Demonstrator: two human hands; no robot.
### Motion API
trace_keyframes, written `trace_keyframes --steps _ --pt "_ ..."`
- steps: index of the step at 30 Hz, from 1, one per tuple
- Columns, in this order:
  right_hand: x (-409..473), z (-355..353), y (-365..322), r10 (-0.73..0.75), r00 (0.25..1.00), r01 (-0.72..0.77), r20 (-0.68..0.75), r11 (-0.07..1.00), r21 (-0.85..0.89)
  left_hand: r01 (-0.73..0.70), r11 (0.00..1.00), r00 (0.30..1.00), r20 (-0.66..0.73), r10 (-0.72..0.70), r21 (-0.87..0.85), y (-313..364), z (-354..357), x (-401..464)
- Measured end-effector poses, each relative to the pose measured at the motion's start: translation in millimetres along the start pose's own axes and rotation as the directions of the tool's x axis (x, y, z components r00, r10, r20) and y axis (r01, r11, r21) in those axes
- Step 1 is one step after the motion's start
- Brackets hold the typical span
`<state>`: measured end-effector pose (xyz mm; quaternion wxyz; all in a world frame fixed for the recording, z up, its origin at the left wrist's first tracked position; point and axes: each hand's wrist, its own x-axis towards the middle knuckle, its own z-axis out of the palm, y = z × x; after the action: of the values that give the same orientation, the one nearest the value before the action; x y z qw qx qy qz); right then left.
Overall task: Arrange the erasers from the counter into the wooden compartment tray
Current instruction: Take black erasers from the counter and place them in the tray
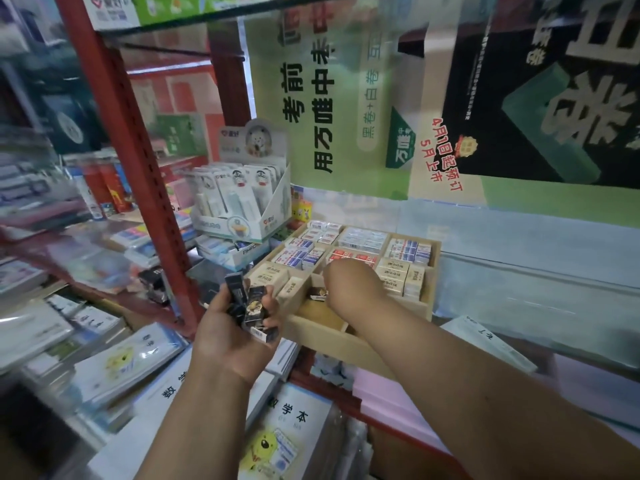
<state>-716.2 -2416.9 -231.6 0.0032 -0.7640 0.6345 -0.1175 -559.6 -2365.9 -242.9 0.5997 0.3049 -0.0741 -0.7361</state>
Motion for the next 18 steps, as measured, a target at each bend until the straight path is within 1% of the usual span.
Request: trace_keyframes --steps 3,6,7,8,9,10,11,12,13,14,15,17,18 --pt "2.1 -0.5 -2.2 -0.011 1.0 0.013 0.024 0.998 -0.063 -0.005 1.0 1.0 -0.011 0.005 0.025 -1.9 -3.1 2.0" --pt "2.1 -3.4 -2.7 0.04 0.996 -0.037 0.083 0.999 -0.039 -0.012 0.993 0.999 -0.038 0.017 0.121 -7.3 -3.2 3.7" --pt "2.4 -3.6 -1.5 0.05 0.995 -0.05 0.084 0.999 -0.003 -0.025 0.986 0.998 -0.058 0.035 0.166 -9.5 -2.4 4.5" --pt "2.2 -4.2 -0.1 0.063 0.995 -0.07 0.076 0.994 0.087 -0.036 0.976 0.996 -0.077 0.053 0.214 -11.6 -1.2 4.6" --pt "1.2 -5.4 1.5 0.067 0.996 -0.08 0.061 0.967 0.242 -0.042 0.964 0.994 -0.088 0.067 0.261 -13.4 0.4 4.4" --pt "-1.0 -7.9 1.6 0.042 0.998 -0.055 0.038 0.896 0.441 -0.043 0.95 0.993 -0.088 0.073 0.31 -15.3 2.2 3.4" --pt "-5.2 -12.4 0.1 -0.015 1.0 -0.002 0.021 0.773 0.634 -0.042 0.933 0.994 -0.081 0.075 0.359 -17.0 4.3 2.1" --pt "-9.3 -17.5 -1.2 -0.106 0.994 0.061 0.011 0.65 0.758 -0.042 0.912 0.995 -0.07 0.077 0.408 -18.7 6.2 0.6" --pt "-12.7 -21.2 -1.8 -0.203 0.979 0.12 0.001 0.579 0.806 -0.044 0.89 0.995 -0.058 0.079 0.453 -20.2 8.3 -0.9" --pt "-15.4 -24.2 -2.5 -0.279 0.96 0.17 -0.005 0.572 0.802 -0.048 0.868 0.996 -0.047 0.082 0.495 -21.5 9.9 -2.1" --pt "-17.5 -26.3 -2.6 -0.324 0.946 0.212 -0.009 0.597 0.774 -0.052 0.845 0.996 -0.037 0.084 0.532 -23.2 11.8 -3.4" --pt "-18.8 -29.6 0.4 -0.334 0.943 0.233 -0.006 0.647 0.726 -0.055 0.807 0.996 -0.027 0.087 0.588 -26.3 14.3 -5.9" --pt "-19.0 -31.2 3.4 -0.324 0.946 0.218 0.003 0.646 0.732 -0.052 0.795 0.996 -0.025 0.084 0.604 -27.5 14.7 -7.1"
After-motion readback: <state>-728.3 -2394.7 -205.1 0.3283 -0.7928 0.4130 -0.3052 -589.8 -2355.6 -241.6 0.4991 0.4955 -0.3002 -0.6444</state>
